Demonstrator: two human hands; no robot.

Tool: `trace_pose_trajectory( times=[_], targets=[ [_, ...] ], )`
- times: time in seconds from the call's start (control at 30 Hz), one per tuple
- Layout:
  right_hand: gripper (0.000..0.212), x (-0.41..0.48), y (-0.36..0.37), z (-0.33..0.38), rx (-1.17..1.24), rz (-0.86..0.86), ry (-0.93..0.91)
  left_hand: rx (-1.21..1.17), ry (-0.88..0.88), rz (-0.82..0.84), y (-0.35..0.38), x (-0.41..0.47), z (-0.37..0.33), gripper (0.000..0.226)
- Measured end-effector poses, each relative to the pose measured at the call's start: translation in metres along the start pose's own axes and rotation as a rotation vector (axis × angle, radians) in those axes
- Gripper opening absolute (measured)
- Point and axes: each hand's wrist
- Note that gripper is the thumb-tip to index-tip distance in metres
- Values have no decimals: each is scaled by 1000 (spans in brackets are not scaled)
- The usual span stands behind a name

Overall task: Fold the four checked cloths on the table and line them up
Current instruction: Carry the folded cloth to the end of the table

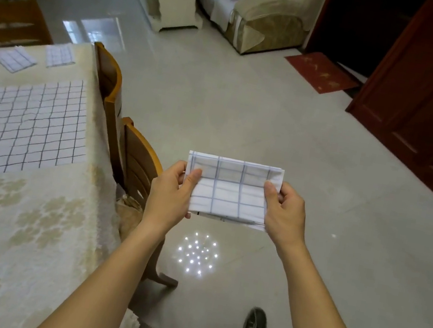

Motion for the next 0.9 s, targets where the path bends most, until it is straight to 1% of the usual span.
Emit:
trace_pose_trajectory(
  times=[0.1, 0.23, 0.33, 0.43, 0.5, 0.57, 0.67, 0.8, 0.9],
  targets=[
    [30, 52, -22, 1, 41, 62, -12, 45, -14, -67, 26, 26, -29, 31],
    [36, 116, -55, 17, 44, 134, -63, 106, -23, -125, 57, 56, -68, 30],
    [39, 151, -58, 24, 55, 225, -77, 100, -54, -186, 67, 73, -85, 29],
    [35, 178, -45, 27, 65, 270, -92, 110, -102, -254, 68, 90, -87, 29],
    [28, 196, -30, 27, 78, 293, -82, 123, -137, -303, 66, 103, -84, 30],
    [27, 215, -15, 28, 79, 332, -61, 125, -168, -336, 64, 118, -79, 32],
    [29, 254, 8, 32, 78, 401, -28, 57, -196, -327, 63, 151, -70, 29],
    [25, 319, 32, 40, 76, 409, -38, -67, -188, -308, 65, 212, -57, 21],
    [23, 370, 64, 50, 27, 433, -43, -121, -220, -334, 61, 271, -50, 22]
  ],
)
Point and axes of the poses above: each hand's wrist, its own x-axis towards the middle knuckle, its own y-axis out of the palm, z = x × y, and after that the axes turned 13 degrees about x, right-handed
